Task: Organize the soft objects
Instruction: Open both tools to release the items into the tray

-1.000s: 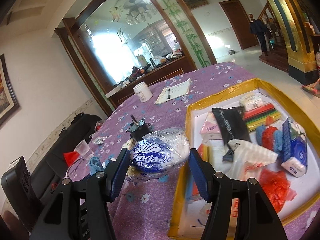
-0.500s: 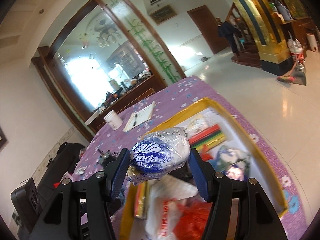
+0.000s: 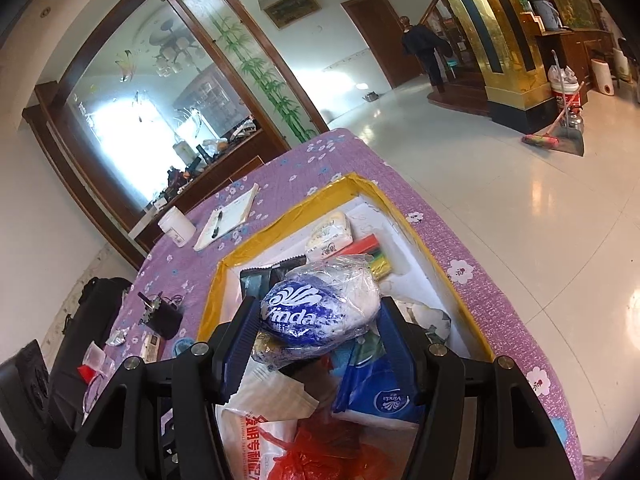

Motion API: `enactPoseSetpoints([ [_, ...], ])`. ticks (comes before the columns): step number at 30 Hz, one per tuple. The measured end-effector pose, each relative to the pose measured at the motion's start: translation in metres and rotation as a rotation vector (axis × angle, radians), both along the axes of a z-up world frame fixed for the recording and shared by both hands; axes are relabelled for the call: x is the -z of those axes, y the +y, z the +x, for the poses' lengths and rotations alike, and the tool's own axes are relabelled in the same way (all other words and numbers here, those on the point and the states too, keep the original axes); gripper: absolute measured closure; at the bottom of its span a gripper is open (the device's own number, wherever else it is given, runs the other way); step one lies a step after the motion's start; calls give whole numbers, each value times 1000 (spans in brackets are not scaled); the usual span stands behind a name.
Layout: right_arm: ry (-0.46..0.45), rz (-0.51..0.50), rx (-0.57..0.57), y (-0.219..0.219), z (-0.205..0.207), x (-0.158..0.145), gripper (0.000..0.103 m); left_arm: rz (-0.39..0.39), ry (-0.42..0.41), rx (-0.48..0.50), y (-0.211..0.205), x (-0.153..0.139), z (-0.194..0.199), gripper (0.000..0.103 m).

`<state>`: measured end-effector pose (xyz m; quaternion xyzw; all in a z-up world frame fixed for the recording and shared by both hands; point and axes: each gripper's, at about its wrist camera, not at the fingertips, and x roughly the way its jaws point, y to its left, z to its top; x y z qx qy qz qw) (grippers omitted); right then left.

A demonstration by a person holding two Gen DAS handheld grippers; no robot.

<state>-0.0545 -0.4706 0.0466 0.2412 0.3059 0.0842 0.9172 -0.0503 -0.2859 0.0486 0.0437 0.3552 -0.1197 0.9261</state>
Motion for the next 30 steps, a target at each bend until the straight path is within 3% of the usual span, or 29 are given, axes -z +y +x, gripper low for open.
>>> enactPoseSetpoints([
  [12, 88, -74, -11, 11, 26, 0, 38, 30, 10, -1, -12, 2, 17, 64],
  [17, 149, -79, -25, 16, 43, 0, 38, 8, 40, -2, -10, 3, 27, 64],
  [23, 203, -155, -37, 25, 66, -5, 38, -10, 77, -1, -10, 4, 34, 63],
  [30, 250, -138, -47, 25, 88, 3, 38, -40, 119, -11, -9, 6, 39, 62],
])
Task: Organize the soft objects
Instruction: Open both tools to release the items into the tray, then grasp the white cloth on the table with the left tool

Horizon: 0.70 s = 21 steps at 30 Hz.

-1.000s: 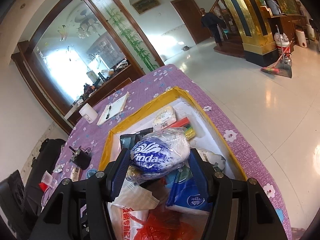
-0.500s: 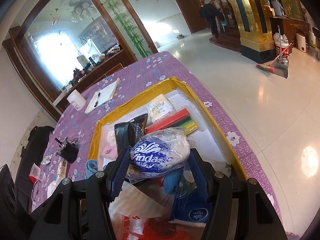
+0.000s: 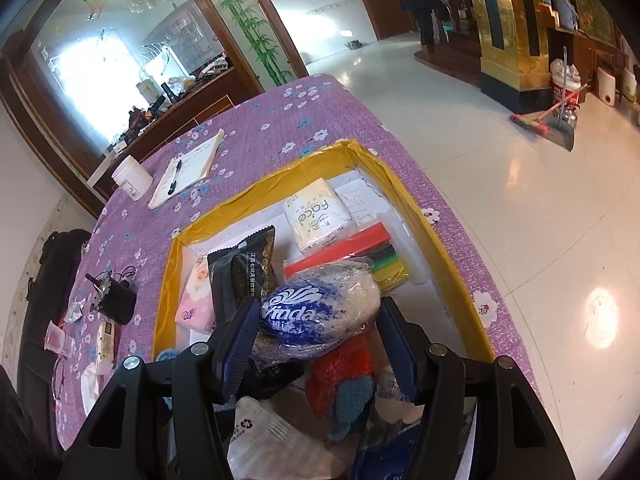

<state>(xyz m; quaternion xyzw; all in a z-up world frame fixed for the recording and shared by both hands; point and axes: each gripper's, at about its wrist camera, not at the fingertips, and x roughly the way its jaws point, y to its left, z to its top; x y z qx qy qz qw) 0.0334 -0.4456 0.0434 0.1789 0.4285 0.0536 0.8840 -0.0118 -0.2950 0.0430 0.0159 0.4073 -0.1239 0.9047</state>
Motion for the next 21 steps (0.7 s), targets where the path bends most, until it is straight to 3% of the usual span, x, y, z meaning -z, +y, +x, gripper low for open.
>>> enactPoseSetpoints([
  [3, -5, -10, -18, 2, 2, -1, 37, -19, 11, 4, 1, -1, 0, 57],
  [4, -11, -14, -19, 2, 0, -2, 34, -27, 13, 6, 2, -1, 0, 48],
  [5, -16, -19, -17, 2, -2, -4, 28, -33, 11, 6, 2, -1, -2, 39],
  [7, -34, -16, -11, 1, -8, -7, 18, -47, 0, 0, 4, -2, -4, 34],
  [21, -194, 78, -4, 13, -79, -34, 17, -152, -63, 11, 43, -31, -46, 34],
])
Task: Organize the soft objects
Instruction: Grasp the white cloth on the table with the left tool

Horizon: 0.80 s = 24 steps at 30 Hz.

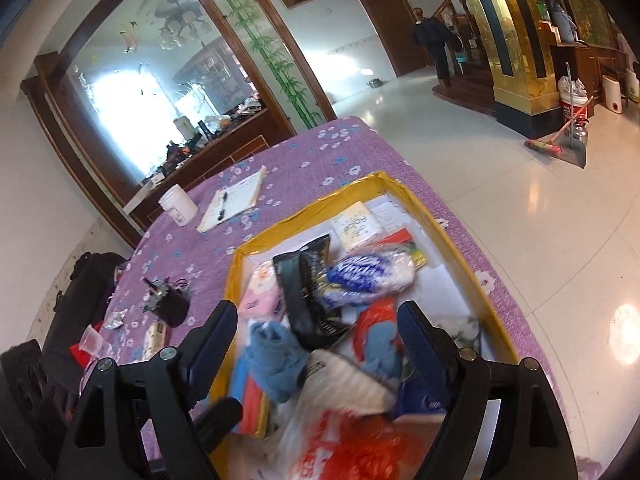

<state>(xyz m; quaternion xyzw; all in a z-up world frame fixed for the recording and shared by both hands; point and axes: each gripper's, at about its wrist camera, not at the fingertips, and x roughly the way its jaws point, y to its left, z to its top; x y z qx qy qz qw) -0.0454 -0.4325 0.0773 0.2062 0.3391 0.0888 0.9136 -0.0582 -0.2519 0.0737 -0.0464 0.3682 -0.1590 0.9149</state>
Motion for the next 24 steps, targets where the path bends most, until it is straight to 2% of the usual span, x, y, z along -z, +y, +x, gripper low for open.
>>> enactPoseSetpoints([
  [6, -35, -3, -71, 38, -24, -5, 17, -13, -29, -66, 48, -1, -27, 33],
  [10, -44, -15, -126, 67, -31, -7, 17, -24, -19, -130, 85, 7, -42, 33],
  [16, -28, -72, -243, 122, -45, 3, 17, 8, -32, -244, 144, 21, -68, 33],
  [20, -26, -100, -316, 152, -53, 11, 17, -8, -8, -367, 199, 29, -73, 33],
  [24, -15, -108, -350, 170, -54, 18, 17, -45, 60, -468, 245, 37, -66, 33],
])
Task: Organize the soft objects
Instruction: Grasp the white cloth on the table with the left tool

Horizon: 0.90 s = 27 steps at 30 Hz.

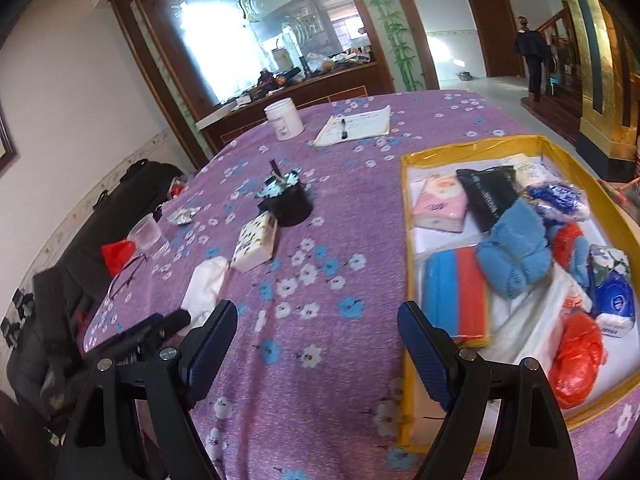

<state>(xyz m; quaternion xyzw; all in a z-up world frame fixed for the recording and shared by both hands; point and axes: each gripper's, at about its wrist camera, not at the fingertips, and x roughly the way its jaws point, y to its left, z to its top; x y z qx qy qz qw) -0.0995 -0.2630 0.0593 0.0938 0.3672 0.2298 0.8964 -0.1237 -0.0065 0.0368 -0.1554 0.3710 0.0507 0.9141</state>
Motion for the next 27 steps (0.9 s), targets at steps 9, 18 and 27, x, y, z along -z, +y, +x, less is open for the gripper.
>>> enactPoseSetpoints([
  [9, 11, -20, -10, 2, 0, 4, 17, -12, 118, -54, 23, 14, 56, 31],
  [18, 20, -34, -27, 10, 3, 5, 17, 28, 143, -46, 25, 22, 73, 70],
  [27, -28, -107, -84, 74, 42, -2, 17, 6, -20, -121, 35, 8, 43, 80],
])
